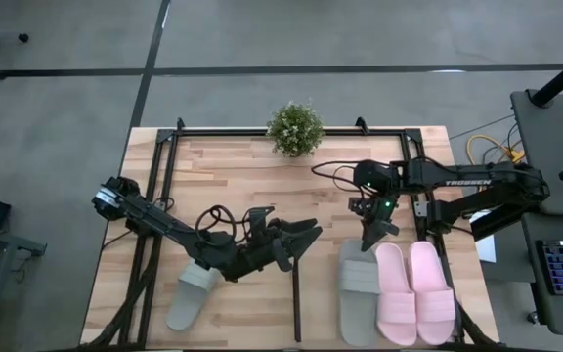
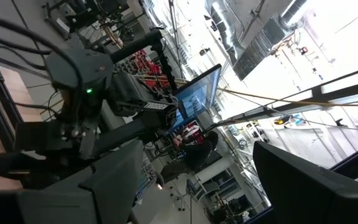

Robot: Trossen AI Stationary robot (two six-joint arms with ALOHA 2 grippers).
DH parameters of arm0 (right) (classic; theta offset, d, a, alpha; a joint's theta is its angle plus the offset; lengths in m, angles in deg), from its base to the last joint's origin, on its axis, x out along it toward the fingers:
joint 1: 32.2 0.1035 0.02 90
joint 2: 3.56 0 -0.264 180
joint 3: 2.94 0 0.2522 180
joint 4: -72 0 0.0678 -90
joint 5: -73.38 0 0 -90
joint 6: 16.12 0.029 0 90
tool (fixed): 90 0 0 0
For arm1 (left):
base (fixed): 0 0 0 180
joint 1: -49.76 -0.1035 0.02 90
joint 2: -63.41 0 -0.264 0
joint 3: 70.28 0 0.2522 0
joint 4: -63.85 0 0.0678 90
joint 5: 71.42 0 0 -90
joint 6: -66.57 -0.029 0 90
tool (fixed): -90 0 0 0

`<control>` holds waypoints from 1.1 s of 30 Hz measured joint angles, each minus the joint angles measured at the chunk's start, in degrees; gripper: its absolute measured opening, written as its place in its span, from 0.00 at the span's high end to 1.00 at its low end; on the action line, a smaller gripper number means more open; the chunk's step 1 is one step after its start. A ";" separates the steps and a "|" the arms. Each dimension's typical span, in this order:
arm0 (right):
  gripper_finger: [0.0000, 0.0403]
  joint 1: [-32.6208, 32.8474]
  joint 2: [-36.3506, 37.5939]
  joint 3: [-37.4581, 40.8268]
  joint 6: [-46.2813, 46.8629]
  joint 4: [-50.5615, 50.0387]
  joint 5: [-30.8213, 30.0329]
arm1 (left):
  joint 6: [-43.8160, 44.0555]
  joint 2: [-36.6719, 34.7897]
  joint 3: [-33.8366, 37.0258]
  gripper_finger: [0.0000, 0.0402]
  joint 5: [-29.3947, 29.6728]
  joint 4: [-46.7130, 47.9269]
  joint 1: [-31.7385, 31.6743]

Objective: Pick and place slides into the shelf
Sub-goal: Put the top gray slide on the shelf

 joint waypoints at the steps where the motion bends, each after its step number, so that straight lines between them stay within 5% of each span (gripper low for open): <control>1: 0.95 0.00 0.00 0.38 0.00 -0.03 0.27 | -0.01 0.00 0.00 0.28 0.00 -0.02 0.00; 33: 0.95 1.28 -5.25 1.82 -0.81 4.44 2.20 | -0.31 -0.09 0.00 0.28 -0.65 0.00 -0.09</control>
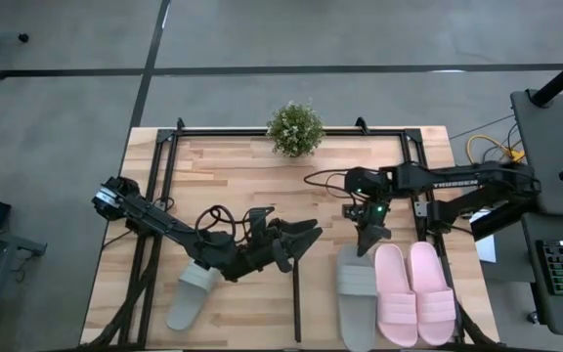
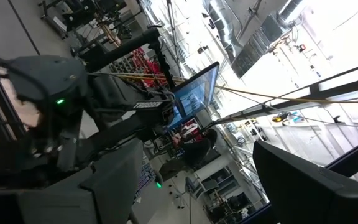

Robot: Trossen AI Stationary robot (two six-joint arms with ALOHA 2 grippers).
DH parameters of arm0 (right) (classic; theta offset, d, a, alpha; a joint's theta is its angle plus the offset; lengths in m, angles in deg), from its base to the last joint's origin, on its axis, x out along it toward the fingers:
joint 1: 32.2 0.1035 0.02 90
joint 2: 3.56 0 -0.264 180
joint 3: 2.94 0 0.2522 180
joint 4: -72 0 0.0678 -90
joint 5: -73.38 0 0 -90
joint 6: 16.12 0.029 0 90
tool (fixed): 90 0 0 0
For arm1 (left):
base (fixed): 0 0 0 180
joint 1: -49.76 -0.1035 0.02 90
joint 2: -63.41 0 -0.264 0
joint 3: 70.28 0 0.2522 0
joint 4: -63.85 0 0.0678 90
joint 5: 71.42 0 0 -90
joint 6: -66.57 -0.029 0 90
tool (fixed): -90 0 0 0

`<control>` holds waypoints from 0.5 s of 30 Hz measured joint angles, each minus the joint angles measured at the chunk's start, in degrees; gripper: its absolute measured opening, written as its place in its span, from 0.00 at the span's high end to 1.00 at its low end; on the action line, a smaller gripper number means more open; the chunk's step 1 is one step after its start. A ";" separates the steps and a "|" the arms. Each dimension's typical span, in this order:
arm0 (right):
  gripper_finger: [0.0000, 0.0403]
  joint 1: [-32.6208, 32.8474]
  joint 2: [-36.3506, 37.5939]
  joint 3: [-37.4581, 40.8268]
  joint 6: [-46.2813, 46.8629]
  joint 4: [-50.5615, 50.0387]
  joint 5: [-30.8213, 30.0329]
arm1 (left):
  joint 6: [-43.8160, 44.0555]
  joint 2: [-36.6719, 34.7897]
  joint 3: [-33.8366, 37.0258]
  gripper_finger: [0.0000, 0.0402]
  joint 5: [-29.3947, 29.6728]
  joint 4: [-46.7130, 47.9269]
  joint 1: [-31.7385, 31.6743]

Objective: Pick and place slides into the shelf
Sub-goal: Put the top gray slide on the shelf

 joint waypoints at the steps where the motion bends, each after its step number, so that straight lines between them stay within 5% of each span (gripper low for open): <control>1: 0.94 0.10 -0.76 0.00 -0.08 0.02 0.16 | -0.02 0.00 0.00 0.28 0.00 -0.02 0.00; 15: 0.94 0.25 -1.31 0.00 -2.21 -0.11 0.37 | 0.00 0.00 0.00 0.28 -0.97 -0.04 0.00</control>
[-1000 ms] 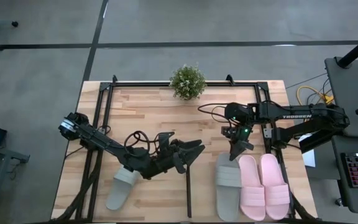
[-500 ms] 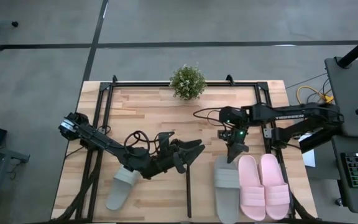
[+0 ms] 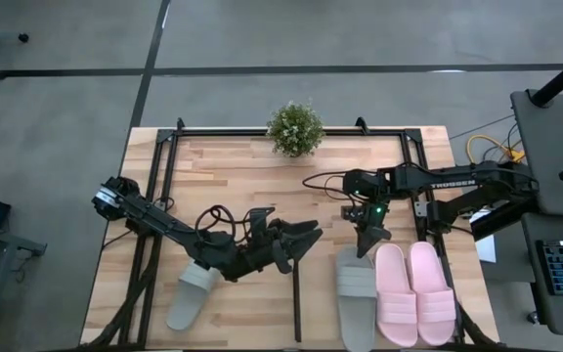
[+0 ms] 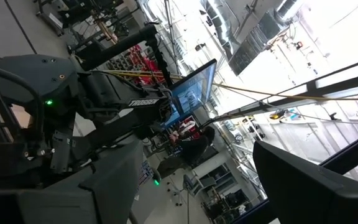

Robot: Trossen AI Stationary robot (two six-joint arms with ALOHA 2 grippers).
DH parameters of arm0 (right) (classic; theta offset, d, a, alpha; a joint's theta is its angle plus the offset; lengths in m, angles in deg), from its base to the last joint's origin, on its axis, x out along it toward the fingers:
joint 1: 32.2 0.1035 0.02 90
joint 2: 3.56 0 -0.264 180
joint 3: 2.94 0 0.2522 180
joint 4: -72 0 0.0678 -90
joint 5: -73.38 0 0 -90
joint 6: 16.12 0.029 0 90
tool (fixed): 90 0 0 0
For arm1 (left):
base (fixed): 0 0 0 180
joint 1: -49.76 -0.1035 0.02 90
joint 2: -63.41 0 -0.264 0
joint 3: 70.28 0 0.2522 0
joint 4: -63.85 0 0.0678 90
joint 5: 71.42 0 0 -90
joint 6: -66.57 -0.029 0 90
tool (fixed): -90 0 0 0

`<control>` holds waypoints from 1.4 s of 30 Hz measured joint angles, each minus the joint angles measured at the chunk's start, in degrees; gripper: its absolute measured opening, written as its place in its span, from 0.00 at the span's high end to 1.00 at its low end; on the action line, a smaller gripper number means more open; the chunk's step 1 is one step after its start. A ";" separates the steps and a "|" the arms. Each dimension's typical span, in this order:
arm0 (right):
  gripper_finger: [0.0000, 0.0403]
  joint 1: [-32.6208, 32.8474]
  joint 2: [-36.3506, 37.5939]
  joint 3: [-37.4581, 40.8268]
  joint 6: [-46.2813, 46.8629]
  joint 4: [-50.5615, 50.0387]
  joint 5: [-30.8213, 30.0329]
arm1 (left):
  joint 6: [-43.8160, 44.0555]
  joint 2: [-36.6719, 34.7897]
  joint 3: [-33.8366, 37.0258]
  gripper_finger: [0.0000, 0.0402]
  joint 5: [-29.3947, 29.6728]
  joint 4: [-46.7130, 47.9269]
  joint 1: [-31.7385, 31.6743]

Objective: Pick and place slides into the shelf
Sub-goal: Put the top gray slide on the shelf

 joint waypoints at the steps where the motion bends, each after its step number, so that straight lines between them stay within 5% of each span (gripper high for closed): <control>1: 0.94 0.00 0.01 0.00 0.00 -0.02 -0.05 | 0.00 0.00 0.00 0.28 -0.02 0.00 0.00; 15: 0.93 0.00 0.02 0.02 -0.52 -0.10 -2.37 | -0.92 0.00 0.00 0.28 -4.55 -0.07 -0.26; 36: 0.57 -4.51 0.53 0.00 -0.45 -0.26 2.91 | -0.94 -0.13 0.09 0.28 -9.03 0.79 -0.39; 42: 0.52 -7.86 2.16 -2.06 -0.43 -0.38 3.26 | 3.93 -1.65 0.88 0.28 -9.11 14.95 -0.39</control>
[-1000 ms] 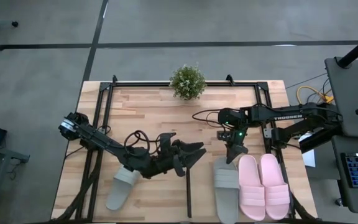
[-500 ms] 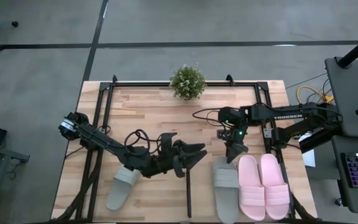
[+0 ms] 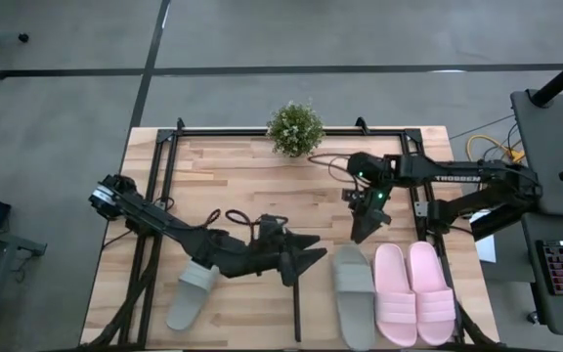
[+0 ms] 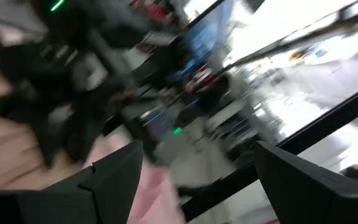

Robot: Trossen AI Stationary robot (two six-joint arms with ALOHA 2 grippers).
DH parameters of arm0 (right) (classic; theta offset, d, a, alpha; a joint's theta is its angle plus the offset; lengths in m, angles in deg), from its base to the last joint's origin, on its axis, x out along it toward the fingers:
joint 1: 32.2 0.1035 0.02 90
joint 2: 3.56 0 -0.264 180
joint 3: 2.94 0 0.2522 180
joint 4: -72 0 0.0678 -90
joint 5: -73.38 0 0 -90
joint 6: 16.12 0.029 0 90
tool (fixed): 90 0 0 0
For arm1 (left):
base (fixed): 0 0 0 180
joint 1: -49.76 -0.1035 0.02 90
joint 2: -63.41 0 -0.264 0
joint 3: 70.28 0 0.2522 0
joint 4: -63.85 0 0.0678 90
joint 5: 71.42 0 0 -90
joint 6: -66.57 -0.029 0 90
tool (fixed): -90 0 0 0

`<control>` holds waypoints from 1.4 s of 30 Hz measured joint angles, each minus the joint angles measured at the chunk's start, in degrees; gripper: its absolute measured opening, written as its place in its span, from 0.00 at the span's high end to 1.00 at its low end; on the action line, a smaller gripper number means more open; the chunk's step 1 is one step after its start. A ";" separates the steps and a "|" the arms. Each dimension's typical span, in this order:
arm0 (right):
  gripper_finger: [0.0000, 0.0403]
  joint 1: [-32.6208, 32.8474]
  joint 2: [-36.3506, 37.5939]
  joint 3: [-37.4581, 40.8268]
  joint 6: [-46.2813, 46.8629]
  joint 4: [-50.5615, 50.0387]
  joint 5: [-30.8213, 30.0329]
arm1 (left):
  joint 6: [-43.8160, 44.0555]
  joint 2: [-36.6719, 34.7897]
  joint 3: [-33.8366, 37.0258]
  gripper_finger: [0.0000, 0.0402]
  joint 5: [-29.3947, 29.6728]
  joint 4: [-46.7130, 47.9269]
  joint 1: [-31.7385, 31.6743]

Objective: Pick and place slides into the shelf
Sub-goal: Put the top gray slide on the shelf, then put the gray slide on the shelf

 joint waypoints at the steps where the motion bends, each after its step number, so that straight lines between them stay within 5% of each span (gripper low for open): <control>1: 0.52 -0.70 0.40 -0.38 0.00 0.06 0.01 | 1.06 -0.42 0.04 0.28 -0.06 2.99 0.00; 11: 0.51 -4.04 4.75 -3.01 1.36 0.09 -2.31 | 3.85 -6.89 2.17 0.28 2.37 13.18 1.54; 22: 0.52 -4.03 9.39 -3.04 4.27 1.68 -3.71 | 13.59 -14.51 14.88 0.28 10.41 15.38 5.64; 33: 0.52 -4.01 11.64 -3.17 14.23 16.36 -3.84 | 24.39 -18.67 24.78 0.28 11.19 15.77 8.50; 42: 0.52 -4.01 10.78 -3.10 15.06 16.95 -6.97 | 42.52 -24.46 25.57 0.28 11.51 38.97 12.77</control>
